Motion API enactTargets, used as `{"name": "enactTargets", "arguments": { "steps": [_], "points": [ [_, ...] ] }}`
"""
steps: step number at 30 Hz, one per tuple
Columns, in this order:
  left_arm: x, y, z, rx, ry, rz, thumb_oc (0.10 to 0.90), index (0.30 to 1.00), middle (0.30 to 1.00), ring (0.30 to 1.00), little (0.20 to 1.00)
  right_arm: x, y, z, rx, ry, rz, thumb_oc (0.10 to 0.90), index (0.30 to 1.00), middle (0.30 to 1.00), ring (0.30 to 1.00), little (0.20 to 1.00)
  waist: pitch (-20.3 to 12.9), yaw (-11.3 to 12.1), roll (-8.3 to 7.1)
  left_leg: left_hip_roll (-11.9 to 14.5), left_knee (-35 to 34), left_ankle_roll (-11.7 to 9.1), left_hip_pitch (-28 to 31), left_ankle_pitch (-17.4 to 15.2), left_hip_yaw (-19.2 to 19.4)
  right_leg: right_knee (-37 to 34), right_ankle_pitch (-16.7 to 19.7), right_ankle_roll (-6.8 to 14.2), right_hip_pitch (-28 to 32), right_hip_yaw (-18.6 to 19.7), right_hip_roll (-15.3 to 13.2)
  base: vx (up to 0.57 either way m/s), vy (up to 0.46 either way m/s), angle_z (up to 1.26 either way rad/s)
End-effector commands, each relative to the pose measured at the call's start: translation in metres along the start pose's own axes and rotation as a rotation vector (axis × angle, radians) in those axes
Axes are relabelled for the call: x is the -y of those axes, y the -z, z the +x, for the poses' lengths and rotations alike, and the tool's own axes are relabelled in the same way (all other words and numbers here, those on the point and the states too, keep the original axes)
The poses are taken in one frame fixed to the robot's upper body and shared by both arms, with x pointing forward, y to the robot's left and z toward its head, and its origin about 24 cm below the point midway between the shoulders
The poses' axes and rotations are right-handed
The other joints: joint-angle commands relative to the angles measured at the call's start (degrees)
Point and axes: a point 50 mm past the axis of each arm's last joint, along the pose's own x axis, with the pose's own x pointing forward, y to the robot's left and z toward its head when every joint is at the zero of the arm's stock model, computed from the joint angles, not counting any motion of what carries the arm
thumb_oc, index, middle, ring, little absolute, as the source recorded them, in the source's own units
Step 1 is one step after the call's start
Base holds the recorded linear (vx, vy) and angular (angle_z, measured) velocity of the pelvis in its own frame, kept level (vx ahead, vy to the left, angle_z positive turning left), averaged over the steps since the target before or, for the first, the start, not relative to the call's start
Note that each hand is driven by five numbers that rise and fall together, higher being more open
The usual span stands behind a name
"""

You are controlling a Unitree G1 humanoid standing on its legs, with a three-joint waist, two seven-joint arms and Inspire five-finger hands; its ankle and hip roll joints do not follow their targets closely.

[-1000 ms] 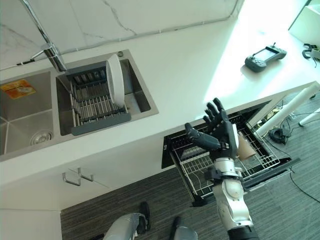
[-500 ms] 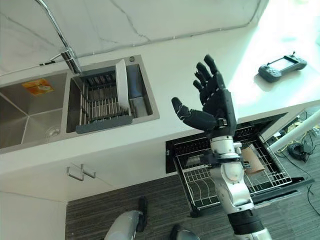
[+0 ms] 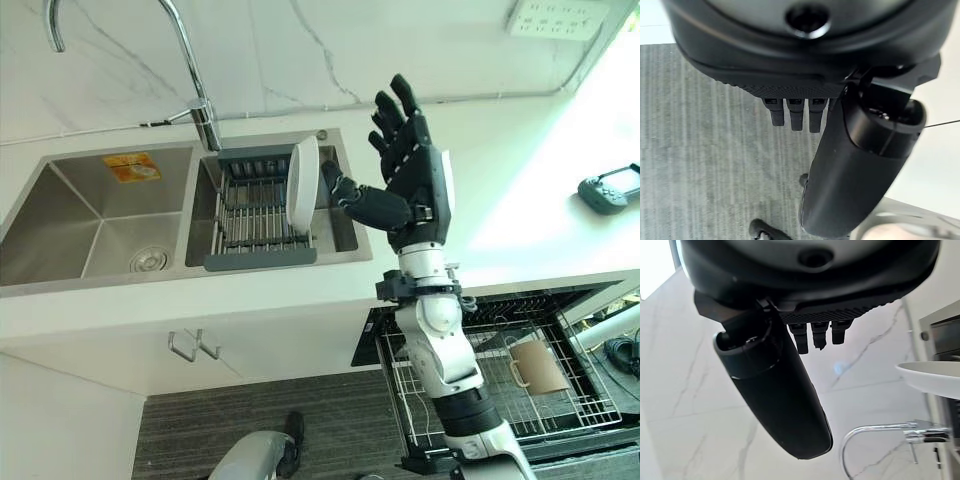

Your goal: Place the dishes in the dishwasher.

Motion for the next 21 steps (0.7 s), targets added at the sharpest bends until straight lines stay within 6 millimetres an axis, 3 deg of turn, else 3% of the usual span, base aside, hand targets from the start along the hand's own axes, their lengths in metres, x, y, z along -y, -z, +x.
{"name": "enactTargets", "arguments": {
  "steps": [1, 12, 21],
  "points": [
    [-0.009, 0.006, -0.002, -0.017, -0.019, 0.089, 0.8, 0.9, 0.9, 0.9, 0.9, -0.012, -0.043, 0.027, 0.226, -0.026, 0.015, 0.8, 0.9, 0.9, 0.9, 0.9, -2.6, 0.2, 0.1, 1.8, 2.6, -2.6, 2.6, -13.7, -2.7, -3.1, -1.8, -0.6, -1.3, -2.1, 2.4, 0.05, 0.029, 0.04],
    [-0.01, 0.005, -0.002, -0.019, -0.004, 0.155, 0.8, 0.9, 0.9, 0.9, 0.9, -0.003, -0.052, 0.052, 0.257, 0.105, -0.061, 0.8, 0.9, 0.9, 0.9, 0.9, -2.1, 2.5, 0.13, 1.1, 2.6, -3.0, 0.4, -12.5, -5.1, -3.1, -2.1, -0.6, -0.9, -3.7, 1.9, 0.06, 0.025, 0.11],
    [-0.016, -0.001, -0.002, -0.006, -0.005, 0.154, 0.8, 0.9, 0.9, 0.9, 0.9, 0.003, -0.047, 0.064, 0.22, 0.169, -0.041, 0.8, 0.9, 0.9, 0.9, 0.9, -1.0, 3.9, 1.09, -0.3, 2.6, -2.6, 0.1, -11.9, -7.6, -3.1, -1.8, -0.4, -0.2, -4.1, 1.1, 0.08, 0.014, 0.02]
  ]
}}
